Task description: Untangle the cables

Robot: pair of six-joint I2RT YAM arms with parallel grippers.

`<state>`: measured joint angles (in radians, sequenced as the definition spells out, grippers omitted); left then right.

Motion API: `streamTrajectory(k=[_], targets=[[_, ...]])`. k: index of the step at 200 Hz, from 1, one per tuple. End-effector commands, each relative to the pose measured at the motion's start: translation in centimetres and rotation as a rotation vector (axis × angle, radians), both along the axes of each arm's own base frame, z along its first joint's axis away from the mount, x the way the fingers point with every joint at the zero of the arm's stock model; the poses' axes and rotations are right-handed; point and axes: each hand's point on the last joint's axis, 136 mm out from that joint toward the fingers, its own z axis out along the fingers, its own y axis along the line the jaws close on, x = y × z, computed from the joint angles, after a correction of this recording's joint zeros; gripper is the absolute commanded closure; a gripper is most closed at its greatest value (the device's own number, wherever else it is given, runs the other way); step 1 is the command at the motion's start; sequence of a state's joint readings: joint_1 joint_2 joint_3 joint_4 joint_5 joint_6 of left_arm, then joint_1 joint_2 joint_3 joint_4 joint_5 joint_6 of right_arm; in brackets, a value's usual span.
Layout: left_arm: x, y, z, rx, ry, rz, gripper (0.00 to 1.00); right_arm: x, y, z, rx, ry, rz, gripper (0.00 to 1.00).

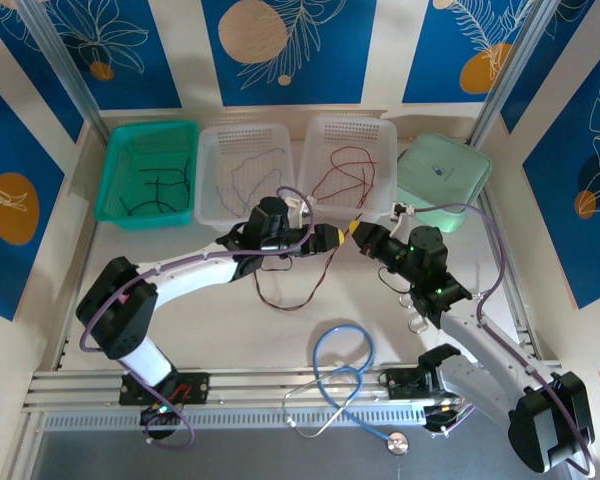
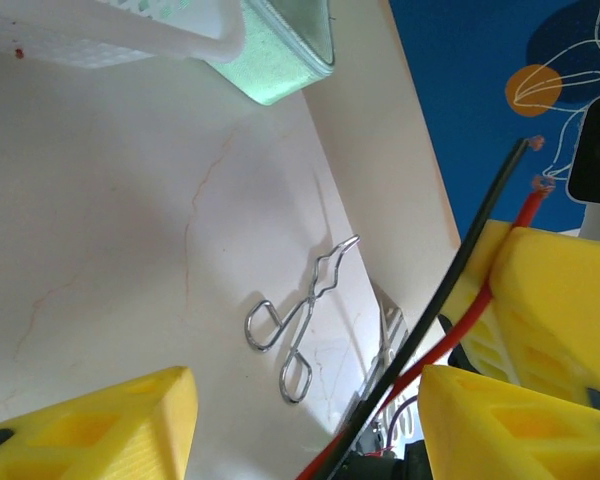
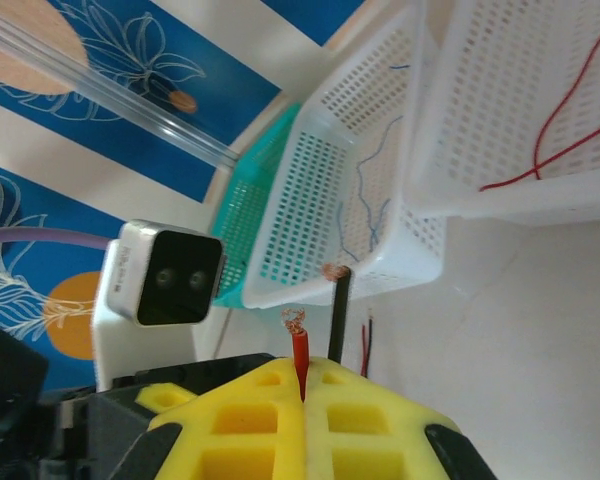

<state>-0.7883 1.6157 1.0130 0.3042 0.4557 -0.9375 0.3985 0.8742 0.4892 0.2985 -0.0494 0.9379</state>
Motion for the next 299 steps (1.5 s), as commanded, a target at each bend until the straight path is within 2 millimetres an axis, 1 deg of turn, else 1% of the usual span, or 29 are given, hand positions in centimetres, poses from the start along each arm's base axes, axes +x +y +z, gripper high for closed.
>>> streamTrajectory(k=[1,14,37,61,73,91,103,128,166,195,205,243,277,299], targets=[[-0.5,-1.2,1.4,-0.061,-0.005,-0.039,0.44,-0.3,0.7,0.8,0.043,-0.033,0.050,1.00],[-0.6,-1.3,1.5,-0.071,-0.001,-0.045,0.45,-0.4,0.7,0.9,0.052,-0.035,0.056,1.00],[-0.7,-1.7,1.6,-0.088,-0.001,-0.056,0.54,-0.4,0.7,0.8,0.061,-0.031,0.057,1.00],[-0.6,-1.6,1.5,-0.096,0.003,-0.044,0.57,-0.3,0.8,0.7,0.074,-0.028,0.059,1.00],[-0.7,-1.6,1.5,-0.099,0.003,-0.043,0.56,-0.4,0.9,0.8,0.087,-0.033,0.068,1.00],[-0.7,-1.4,2.0,-0.116,-0.010,-0.033,0.53,-0.4,1.0,0.7,0.092,-0.029,0.077,1.00],[-0.5,-1.1,2.7,-0.138,-0.028,-0.014,0.53,-0.5,1.0,0.7,0.098,-0.032,0.079,1.00],[-0.6,-1.1,4.8,-0.185,-0.070,-0.021,0.53,-0.4,1.0,0.1,0.079,-0.010,0.074,1.00],[-0.9,-0.4,5.7,-0.141,-0.124,-0.020,0.54,-0.5,1.2,0.1,0.072,-0.002,0.089,1.00],[-1.2,0.3,6.7,-0.124,-0.171,-0.015,0.55,-0.4,0.9,-0.5,0.058,0.019,0.070,1.00],[-1.3,0.4,6.9,-0.126,-0.182,-0.019,0.55,-0.4,1.0,-0.4,0.059,0.018,0.072,1.00],[-1.7,0.3,6.6,-0.116,-0.203,-0.046,0.60,-0.5,1.6,-0.3,0.058,0.045,0.110,1.00],[-1.9,0.3,6.7,-0.114,-0.211,-0.058,0.60,-0.6,1.9,-0.3,0.071,0.055,0.128,1.00],[-2.0,0.3,6.3,-0.096,-0.211,-0.061,0.59,-0.6,2.1,0.1,0.082,0.057,0.137,1.00]])
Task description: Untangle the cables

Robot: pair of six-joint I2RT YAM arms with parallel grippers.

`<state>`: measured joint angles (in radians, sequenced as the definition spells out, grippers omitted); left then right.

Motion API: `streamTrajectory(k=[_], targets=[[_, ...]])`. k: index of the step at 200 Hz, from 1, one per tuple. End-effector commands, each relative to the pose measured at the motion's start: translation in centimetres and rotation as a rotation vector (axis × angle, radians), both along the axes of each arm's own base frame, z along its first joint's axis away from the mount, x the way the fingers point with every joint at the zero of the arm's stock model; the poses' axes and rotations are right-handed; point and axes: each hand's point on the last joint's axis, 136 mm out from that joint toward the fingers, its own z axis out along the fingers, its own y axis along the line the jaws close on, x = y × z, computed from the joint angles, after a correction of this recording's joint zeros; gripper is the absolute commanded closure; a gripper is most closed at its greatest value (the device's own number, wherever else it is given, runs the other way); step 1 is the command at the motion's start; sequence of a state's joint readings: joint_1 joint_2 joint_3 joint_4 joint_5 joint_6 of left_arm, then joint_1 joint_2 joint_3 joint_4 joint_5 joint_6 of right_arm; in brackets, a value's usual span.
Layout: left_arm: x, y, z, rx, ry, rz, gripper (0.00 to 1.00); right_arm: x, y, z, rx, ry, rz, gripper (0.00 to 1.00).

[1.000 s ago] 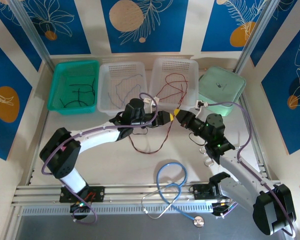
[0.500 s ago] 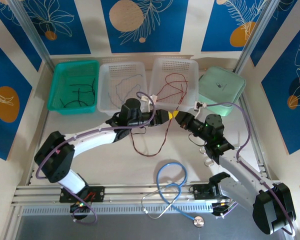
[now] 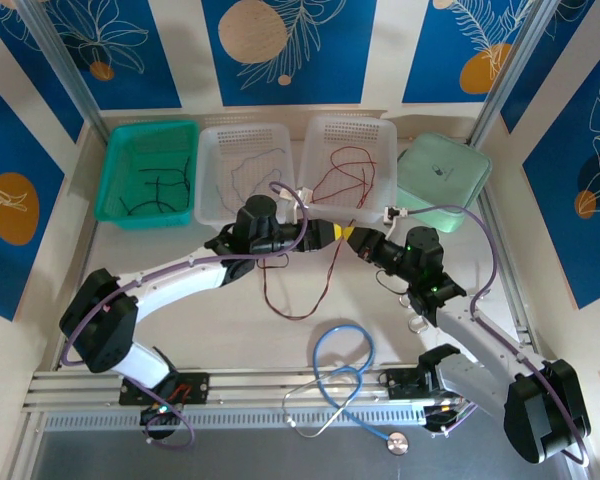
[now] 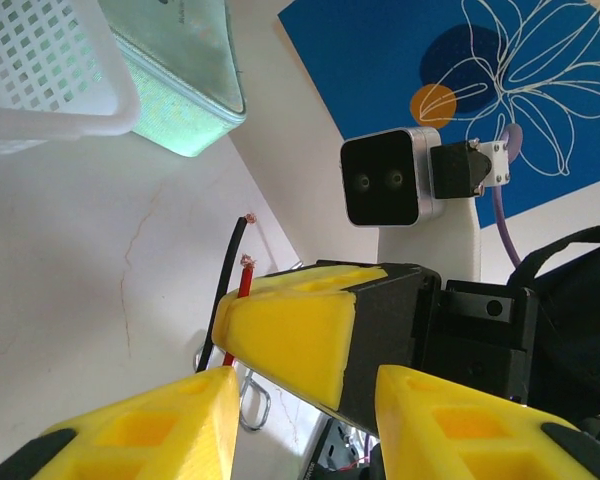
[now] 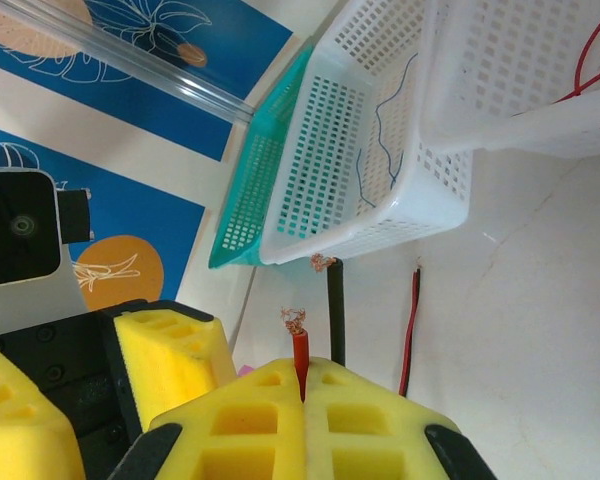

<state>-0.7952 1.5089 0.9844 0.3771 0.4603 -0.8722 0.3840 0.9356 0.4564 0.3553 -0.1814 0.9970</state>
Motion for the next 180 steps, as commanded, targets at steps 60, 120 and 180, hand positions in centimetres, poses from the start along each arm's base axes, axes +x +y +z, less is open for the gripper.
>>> streamTrajectory(k=[60,120,180], targets=[[-1.2,-0.7,0.4,0.014,-0.046,-0.043,0.60,-0.1,1.4,2.8,0.088,0.013,0.073,1.00],[-1.3,-0.6,0.1,0.011,-0.042,-0.031,0.57,-0.6,1.7,3.5,0.105,0.015,0.098,1.00],[-2.1,-0.5,4.3,-0.076,-0.008,-0.102,0.52,-0.7,0.6,5.2,0.075,-0.095,0.123,1.00]])
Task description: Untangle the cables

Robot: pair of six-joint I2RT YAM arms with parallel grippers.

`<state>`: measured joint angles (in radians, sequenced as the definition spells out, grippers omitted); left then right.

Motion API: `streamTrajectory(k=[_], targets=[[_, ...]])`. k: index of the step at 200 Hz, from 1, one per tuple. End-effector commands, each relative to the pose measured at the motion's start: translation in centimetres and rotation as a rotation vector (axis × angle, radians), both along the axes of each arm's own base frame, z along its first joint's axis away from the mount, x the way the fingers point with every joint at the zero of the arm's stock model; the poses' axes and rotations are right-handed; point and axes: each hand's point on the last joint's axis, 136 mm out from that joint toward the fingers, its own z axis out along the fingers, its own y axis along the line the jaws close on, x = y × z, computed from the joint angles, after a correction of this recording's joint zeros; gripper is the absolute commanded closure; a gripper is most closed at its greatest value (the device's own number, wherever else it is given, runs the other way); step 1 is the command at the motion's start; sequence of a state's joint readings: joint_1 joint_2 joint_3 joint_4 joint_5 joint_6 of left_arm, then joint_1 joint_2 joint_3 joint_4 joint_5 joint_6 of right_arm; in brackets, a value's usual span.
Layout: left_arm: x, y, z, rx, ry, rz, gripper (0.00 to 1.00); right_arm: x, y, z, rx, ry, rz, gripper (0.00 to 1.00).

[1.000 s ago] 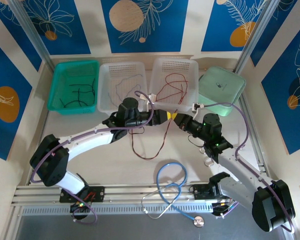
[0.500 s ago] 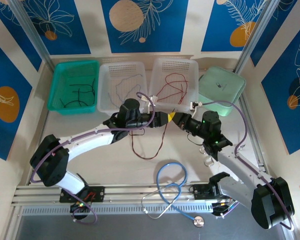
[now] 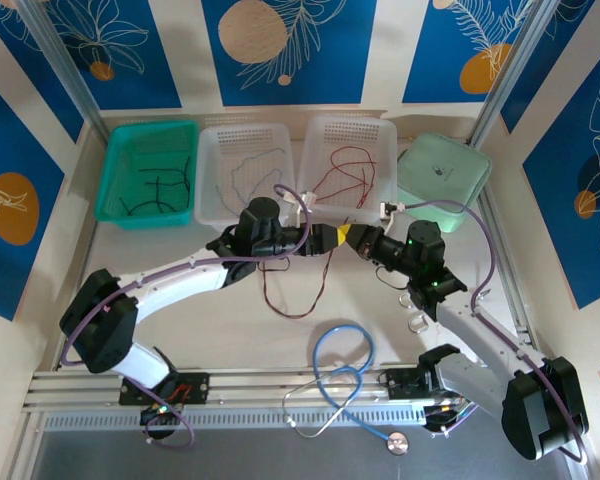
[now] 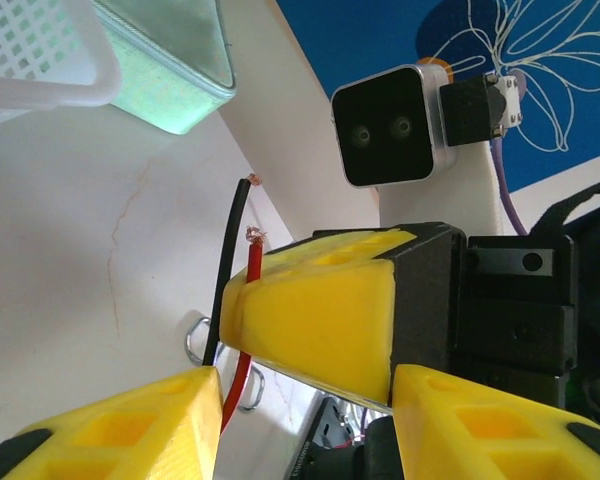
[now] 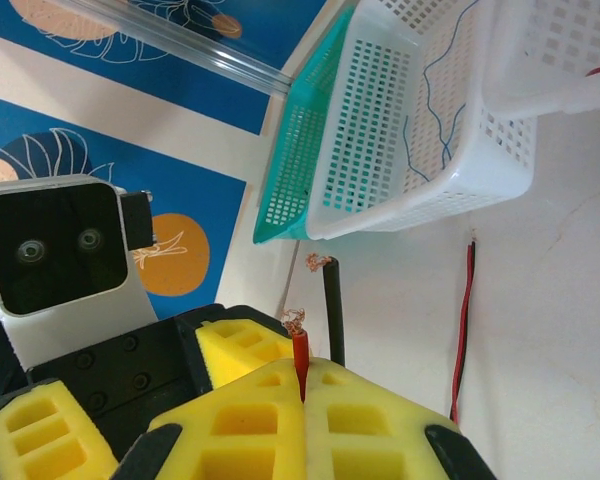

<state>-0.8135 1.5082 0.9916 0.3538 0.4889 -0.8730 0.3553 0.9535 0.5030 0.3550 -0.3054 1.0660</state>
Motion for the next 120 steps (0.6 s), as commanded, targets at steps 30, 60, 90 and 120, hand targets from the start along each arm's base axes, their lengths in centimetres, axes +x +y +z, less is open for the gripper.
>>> streamTrajectory(k=[30,60,90,120], targets=[[0.1,2.3,6.9,-0.082,-0.065,-0.004,0.51,0.0,-0.8,5.5,-0.023,-0.217,0.060,1.00],[1.0,4.9,9.7,-0.125,-0.106,0.032,0.51,0.1,-0.7,9.1,-0.042,-0.375,0.127,1.00],[2.0,7.0,11.9,-0.155,-0.150,0.058,0.51,-0.5,0.9,12.5,-0.110,-0.587,0.286,1.00],[2.5,8.4,13.8,-0.165,-0.182,0.070,0.51,-1.5,3.2,12.9,-0.220,-0.799,0.448,1.00]])
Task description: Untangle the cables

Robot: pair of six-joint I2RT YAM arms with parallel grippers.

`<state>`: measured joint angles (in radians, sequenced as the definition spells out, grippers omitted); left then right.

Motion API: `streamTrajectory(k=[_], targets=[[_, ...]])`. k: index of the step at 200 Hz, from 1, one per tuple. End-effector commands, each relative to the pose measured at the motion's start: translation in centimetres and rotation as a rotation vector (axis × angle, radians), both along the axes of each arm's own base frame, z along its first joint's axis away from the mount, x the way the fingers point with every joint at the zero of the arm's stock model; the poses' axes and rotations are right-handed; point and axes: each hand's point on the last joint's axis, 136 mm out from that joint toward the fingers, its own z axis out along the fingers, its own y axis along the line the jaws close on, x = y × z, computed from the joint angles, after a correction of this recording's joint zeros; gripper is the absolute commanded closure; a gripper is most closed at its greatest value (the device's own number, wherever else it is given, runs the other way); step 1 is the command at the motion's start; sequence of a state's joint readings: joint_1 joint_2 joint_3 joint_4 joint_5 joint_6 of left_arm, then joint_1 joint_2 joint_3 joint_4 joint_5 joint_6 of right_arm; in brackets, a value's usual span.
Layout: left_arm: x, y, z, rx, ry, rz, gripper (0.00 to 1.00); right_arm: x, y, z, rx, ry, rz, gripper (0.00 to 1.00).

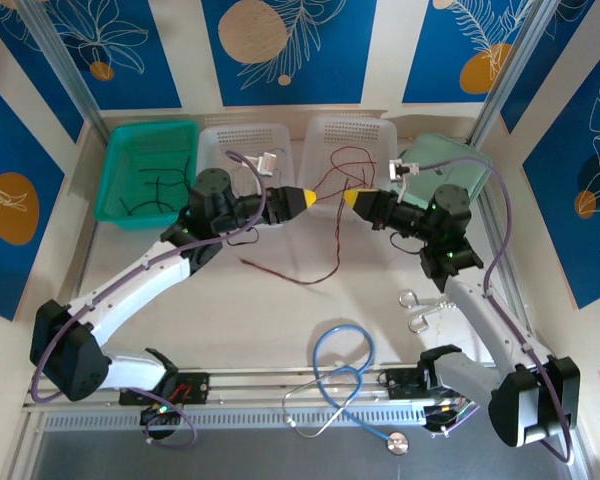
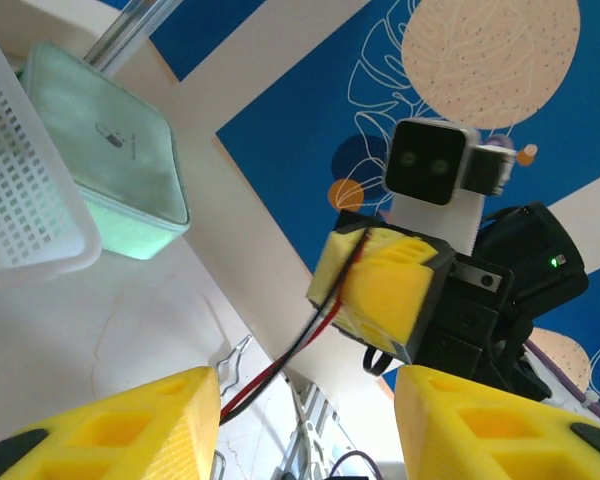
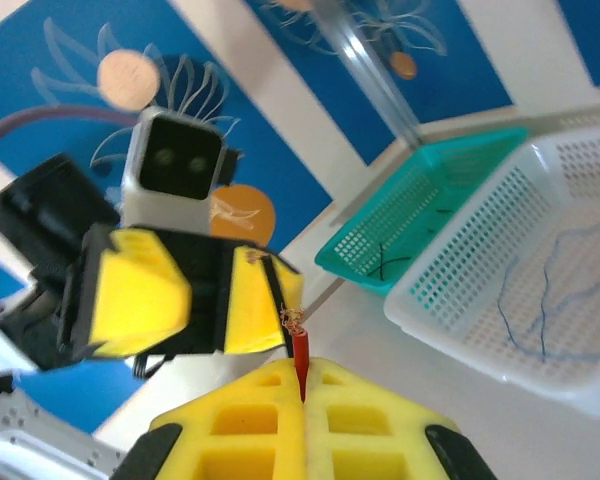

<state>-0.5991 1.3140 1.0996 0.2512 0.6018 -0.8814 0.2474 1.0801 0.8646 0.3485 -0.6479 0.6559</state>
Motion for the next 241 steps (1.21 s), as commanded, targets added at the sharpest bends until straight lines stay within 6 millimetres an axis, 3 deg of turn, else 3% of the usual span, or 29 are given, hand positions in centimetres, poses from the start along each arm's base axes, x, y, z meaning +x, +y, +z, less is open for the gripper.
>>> streamTrajectory(k=[1,39,101,147,196,241], targets=[[-0.7,0.9,2.7,-0.015,-0.055,-0.029,0.51,-2.4,2.2,0.5,-0.122,-0.251,0.180,1.00],[-1.1,1.3,3.9,-0.001,-0.081,-0.030,0.50,-1.2,4.2,-0.4,-0.225,-0.299,0.182,1.00],[-1.2,1.9,2.5,0.012,-0.067,0.007,0.40,0.0,4.4,0.1,-0.203,-0.253,0.148,1.00],[-1.3,1.2,1.6,0.015,-0.050,-0.012,0.37,-0.7,4.9,0.4,-0.184,-0.241,0.193,1.00],[-0.6,-0.3,0.7,0.004,-0.030,-0.032,0.37,-1.6,5.7,0.4,-0.177,-0.227,0.241,1.00],[0.9,-0.7,-0.6,-0.002,0.005,0.007,0.49,-2.1,5.5,0.3,-0.177,-0.222,0.246,1.00]])
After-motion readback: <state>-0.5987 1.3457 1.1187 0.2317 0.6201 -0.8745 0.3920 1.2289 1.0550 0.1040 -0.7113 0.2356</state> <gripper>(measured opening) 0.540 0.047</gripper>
